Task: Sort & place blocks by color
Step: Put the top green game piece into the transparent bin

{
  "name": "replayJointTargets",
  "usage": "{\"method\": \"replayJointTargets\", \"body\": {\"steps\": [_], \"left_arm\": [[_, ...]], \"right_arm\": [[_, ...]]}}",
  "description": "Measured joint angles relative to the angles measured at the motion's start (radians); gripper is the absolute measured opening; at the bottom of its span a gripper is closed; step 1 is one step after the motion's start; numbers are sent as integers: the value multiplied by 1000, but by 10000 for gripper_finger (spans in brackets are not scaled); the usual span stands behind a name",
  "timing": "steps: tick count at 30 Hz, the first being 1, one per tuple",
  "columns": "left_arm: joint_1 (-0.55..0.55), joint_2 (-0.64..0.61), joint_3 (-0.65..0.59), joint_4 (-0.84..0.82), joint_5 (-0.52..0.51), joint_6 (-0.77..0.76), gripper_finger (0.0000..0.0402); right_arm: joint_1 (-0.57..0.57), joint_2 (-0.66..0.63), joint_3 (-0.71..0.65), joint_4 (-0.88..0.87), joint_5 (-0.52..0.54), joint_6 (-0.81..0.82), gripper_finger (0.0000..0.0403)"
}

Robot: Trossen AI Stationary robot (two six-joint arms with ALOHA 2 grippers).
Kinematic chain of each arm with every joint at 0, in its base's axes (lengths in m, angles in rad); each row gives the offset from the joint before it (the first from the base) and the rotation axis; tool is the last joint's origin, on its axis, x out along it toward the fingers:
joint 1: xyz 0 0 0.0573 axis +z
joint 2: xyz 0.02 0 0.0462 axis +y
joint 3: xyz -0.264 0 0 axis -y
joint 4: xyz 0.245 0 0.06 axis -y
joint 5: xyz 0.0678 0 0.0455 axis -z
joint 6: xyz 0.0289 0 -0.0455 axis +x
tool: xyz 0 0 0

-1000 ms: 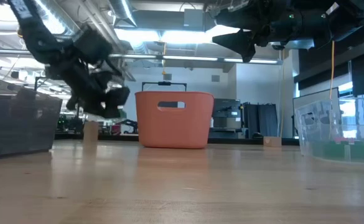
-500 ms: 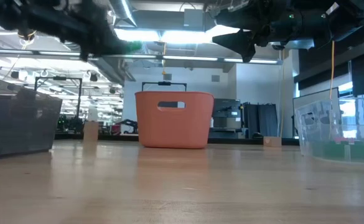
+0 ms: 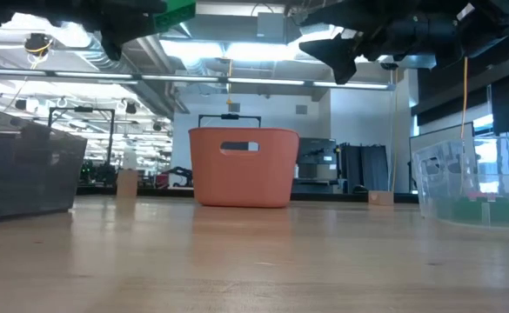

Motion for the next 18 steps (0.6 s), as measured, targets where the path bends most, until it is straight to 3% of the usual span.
{"method": "replayJointTargets", "body": {"steps": [18], "left_arm": [[-44, 15, 0, 17, -15, -4, 130]], "right_arm": [[5, 0, 0, 2, 20, -6, 264]]}}
